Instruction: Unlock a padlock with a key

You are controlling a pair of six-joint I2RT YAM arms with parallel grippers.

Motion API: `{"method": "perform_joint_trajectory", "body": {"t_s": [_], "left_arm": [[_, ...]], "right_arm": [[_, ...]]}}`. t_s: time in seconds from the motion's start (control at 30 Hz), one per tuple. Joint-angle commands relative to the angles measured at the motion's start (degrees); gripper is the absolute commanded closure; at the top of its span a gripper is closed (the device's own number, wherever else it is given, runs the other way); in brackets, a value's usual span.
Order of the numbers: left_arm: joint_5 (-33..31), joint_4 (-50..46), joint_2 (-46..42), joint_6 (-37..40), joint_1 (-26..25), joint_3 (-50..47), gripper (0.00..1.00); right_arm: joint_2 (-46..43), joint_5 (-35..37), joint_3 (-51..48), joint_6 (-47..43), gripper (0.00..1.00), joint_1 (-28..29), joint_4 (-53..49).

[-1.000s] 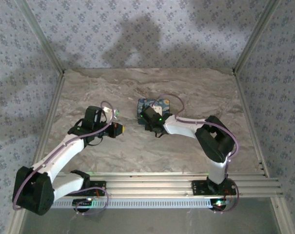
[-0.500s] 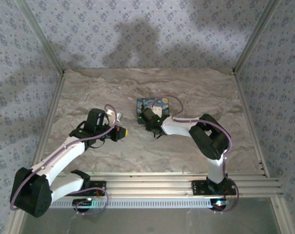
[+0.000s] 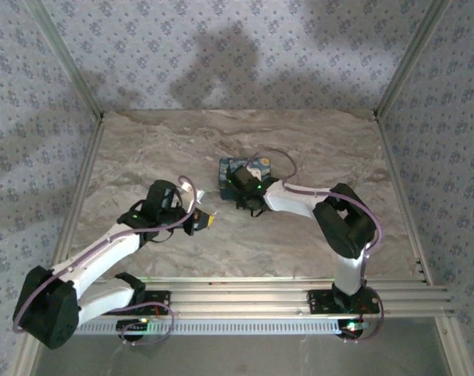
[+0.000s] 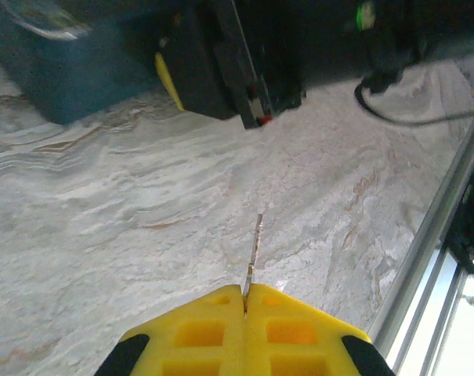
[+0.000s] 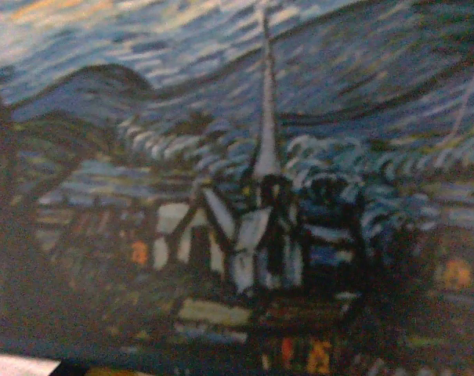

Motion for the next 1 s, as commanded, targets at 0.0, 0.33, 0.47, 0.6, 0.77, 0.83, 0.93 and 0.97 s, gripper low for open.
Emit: {"method": "perform_joint_trajectory", "body": {"t_s": [0.0, 0.33, 0.47, 0.6, 0.77, 0.83, 0.93, 0.97], "left_arm": [[2.22, 7.96, 3.91, 1.47, -1.47, -0.56, 1.0], [5.28, 25.41, 13.4, -3.72, -1.45, -3.21, 1.0], [2.86, 33.7, 16.13, -10.26, -1.55, -5.33, 1.0], [0.15, 38.89, 18.87, -13.84, -2.31, -7.28, 1.0], [-0.55, 43.02, 22.28, -15.72, -2.7, -7.83, 1.0], [-0.82, 44.26, 23.59, -16.14, -2.82, -7.49, 1.0], [-1.79, 45.46, 25.18, -16.54, -2.8, -6.72, 1.0], [-2.19, 45.49, 25.62, -16.48, -2.8, -6.41, 1.0]], "right_arm": [[-3.41, -9.4, 3.93, -2.54, 0.92, -1.13, -6.41], [-5.31, -20.12, 5.8, -3.13, 0.95, -3.02, -7.75], [-5.68, -23.17, 5.12, -0.7, 0.96, -3.87, -5.46], [-5.97, -25.05, 4.25, 1.55, 0.98, -4.25, -3.26], [-6.05, -26.59, 4.15, 3.03, 0.98, -4.42, -2.3], [-6.15, -27.17, 4.17, 3.58, 0.98, -4.29, -1.86], [-6.37, -27.33, 4.17, 4.1, 0.99, -4.01, -1.59], [-6.49, -27.3, 4.01, 4.26, 0.99, -3.98, -1.54]]}}
